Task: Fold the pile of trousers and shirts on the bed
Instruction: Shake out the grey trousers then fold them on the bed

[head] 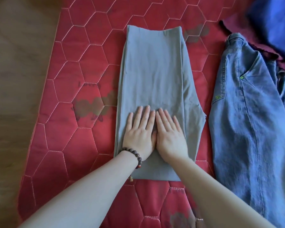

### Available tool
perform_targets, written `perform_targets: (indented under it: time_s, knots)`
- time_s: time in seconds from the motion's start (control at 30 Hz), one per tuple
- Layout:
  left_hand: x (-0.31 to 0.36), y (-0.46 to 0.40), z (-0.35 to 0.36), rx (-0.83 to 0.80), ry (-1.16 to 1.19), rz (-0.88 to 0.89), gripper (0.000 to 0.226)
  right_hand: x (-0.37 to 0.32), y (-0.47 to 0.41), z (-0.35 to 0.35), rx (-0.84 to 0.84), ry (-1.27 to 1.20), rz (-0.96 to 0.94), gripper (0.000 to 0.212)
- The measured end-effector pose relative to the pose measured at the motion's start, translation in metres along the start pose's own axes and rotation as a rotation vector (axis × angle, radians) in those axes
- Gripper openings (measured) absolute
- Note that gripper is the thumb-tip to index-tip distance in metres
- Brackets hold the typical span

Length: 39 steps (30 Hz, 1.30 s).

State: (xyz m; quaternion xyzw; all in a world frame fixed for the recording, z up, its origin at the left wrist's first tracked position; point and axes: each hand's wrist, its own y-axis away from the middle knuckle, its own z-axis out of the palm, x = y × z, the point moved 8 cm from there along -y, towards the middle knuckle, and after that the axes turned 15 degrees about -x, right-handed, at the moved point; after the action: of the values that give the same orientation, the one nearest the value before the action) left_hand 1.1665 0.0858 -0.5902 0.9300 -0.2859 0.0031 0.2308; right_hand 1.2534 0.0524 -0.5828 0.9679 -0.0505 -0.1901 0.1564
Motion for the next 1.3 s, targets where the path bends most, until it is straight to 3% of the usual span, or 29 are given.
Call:
perform_targets:
  time_s: [0.1, 0.23, 0.3, 0.37, 0.4, 0.47, 0.57, 0.6, 0.63, 0.7, 0.8, 0.9, 1.0, 1.03, 1.1, 1.17, 1.2, 1.23, 1.3]
  knots:
    - [-0.02, -0.022, -0.014, 0.027, 0.004, -0.023, 0.068, 0.038, -0.014, -0.018, -0.006, 0.155, 0.152, 0.065]
    - [-0.03, -0.053, -0.034, 0.055, 0.004, -0.088, 0.071, 0.068, -0.036, -0.044, 0.07, 0.162, 0.361, 0.066]
    - [-0.03, -0.078, -0.046, 0.077, 0.006, -0.078, 0.071, 0.043, -0.06, -0.049, 0.078, 0.139, 0.153, 0.06]
    - [-0.035, -0.105, -0.061, 0.097, -0.01, -0.066, 0.07, 0.019, -0.081, -0.043, -0.017, 0.154, -0.119, 0.056]
    - [-0.04, -0.117, -0.067, 0.108, -0.02, -0.069, 0.069, 0.022, -0.092, -0.045, -0.047, 0.165, -0.156, 0.056]
    - [-0.051, -0.135, -0.078, 0.126, -0.011, -0.102, 0.068, 0.052, -0.115, -0.06, -0.037, 0.175, -0.02, 0.06]
    - [-0.062, -0.148, -0.083, 0.141, 0.027, -0.184, 0.072, 0.109, -0.141, -0.089, 0.033, 0.156, 0.385, 0.063]
    - [-0.062, -0.149, -0.083, 0.145, 0.028, -0.195, 0.073, 0.111, -0.149, -0.099, 0.082, 0.169, 0.434, 0.063]
    - [-0.062, -0.15, -0.082, 0.149, 0.027, -0.197, 0.073, 0.102, -0.158, -0.108, 0.141, 0.193, 0.393, 0.062]
    - [-0.061, -0.15, -0.081, 0.156, 0.025, -0.192, 0.074, 0.063, -0.182, -0.111, 0.155, 0.235, 0.119, 0.058]
    - [-0.063, -0.149, -0.081, 0.166, 0.047, -0.205, 0.075, 0.027, -0.213, -0.092, -0.082, 0.27, -0.189, 0.055]
    - [-0.063, -0.151, -0.082, 0.159, 0.031, -0.213, 0.079, 0.054, -0.244, -0.101, -0.16, 0.385, -0.113, 0.059]
    - [-0.063, -0.152, -0.083, 0.144, 0.047, -0.209, 0.079, 0.094, -0.28, -0.144, -0.083, 0.387, 0.182, 0.055]
    - [-0.063, -0.152, -0.083, 0.136, 0.054, -0.208, 0.08, 0.088, -0.287, -0.154, -0.024, 0.381, 0.203, 0.054]
    - [-0.062, -0.151, -0.083, 0.12, 0.062, -0.207, 0.079, 0.036, -0.293, -0.152, 0.039, 0.249, -0.066, 0.051]
    - [-0.063, -0.152, -0.083, 0.109, 0.067, -0.209, 0.074, -0.028, -0.285, -0.121, -0.171, 0.051, -0.447, 0.047]
    - [-0.063, -0.153, -0.084, 0.109, 0.071, -0.21, 0.071, -0.047, -0.28, -0.105, -0.283, 0.04, -0.539, 0.046]
    - [-0.063, -0.153, -0.084, 0.11, 0.072, -0.212, 0.07, -0.055, -0.281, -0.093, -0.344, 0.091, -0.557, 0.046]
    - [-0.064, -0.153, -0.084, 0.12, 0.07, -0.211, 0.07, -0.052, -0.298, -0.084, -0.3, 0.279, -0.505, 0.048]
